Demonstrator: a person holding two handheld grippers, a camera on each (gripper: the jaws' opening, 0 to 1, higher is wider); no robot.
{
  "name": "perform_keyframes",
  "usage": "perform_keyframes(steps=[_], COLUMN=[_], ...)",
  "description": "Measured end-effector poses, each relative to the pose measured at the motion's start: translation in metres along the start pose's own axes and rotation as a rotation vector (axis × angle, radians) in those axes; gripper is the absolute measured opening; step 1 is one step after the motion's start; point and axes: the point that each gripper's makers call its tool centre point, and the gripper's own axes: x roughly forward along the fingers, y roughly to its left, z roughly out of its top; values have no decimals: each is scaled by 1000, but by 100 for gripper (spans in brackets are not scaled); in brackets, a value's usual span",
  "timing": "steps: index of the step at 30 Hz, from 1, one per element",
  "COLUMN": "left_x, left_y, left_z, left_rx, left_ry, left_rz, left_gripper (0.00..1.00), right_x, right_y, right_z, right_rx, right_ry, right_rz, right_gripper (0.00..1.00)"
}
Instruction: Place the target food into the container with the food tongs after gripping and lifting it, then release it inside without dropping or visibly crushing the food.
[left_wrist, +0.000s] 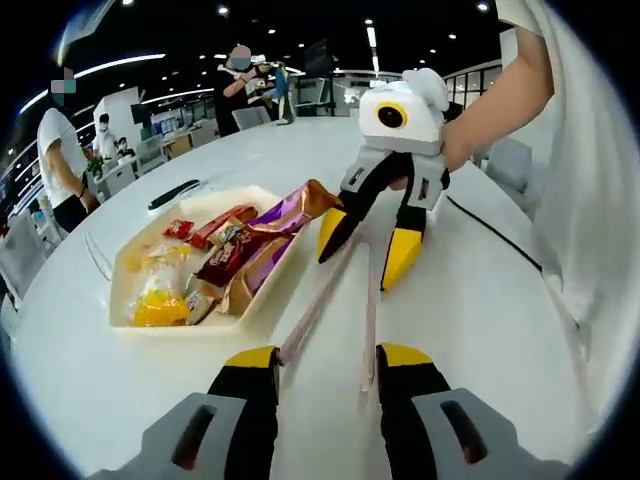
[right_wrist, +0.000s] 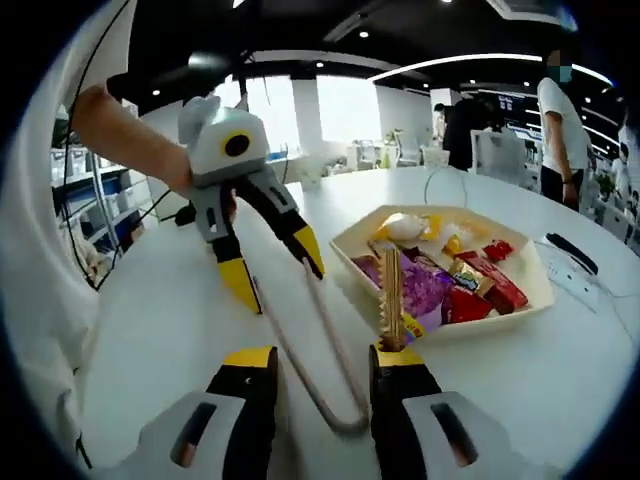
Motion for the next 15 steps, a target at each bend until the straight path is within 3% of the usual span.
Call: perform_keyframes(steps=[6, 10, 15], left_x=[-1, -4, -10], left_y=[7, 8, 7], left_z=[-2, -3, 7], left_rx=[-24, -45, -182], left_ry=[4, 16, -81], left_rz=[42, 86, 128], left_gripper=[54, 60, 67], right_x=[-9, -27, -29], right_y=[-3, -5, 5], right_z=[-5, 5, 12], right_rx=[3, 34, 51], right_ry=[45, 27, 20], right_rz=[-20, -60, -56], right_gripper=[40, 40, 43])
